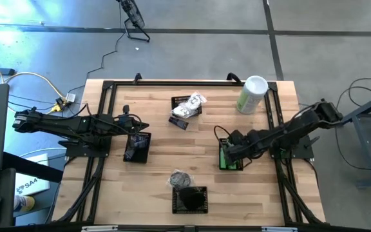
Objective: Pick & Place Travel size toiletries
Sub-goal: Put the green bottle into the middle right black bin
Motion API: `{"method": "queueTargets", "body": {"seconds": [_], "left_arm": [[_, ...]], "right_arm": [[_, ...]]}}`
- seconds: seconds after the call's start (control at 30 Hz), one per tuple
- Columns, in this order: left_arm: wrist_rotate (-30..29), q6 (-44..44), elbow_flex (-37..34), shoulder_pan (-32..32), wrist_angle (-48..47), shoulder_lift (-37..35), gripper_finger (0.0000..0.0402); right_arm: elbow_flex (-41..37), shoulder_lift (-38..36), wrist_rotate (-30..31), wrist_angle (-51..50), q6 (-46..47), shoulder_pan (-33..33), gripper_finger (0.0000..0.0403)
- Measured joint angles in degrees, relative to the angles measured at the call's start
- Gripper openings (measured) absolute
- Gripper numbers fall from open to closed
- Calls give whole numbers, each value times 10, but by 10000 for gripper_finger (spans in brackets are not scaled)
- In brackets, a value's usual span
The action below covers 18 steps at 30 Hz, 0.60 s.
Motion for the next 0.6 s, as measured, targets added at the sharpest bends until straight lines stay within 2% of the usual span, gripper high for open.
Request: {"method": "queueTargets", "body": {"seconds": [0.47,0.6], "left_arm": [[0,0,0,0,0,0,10],[0,0,0,0,0,0,10]], "right_arm": [[-19,0,-25,63,8,-5,174],[-19,0,-25,64,7,-5,189]]}}
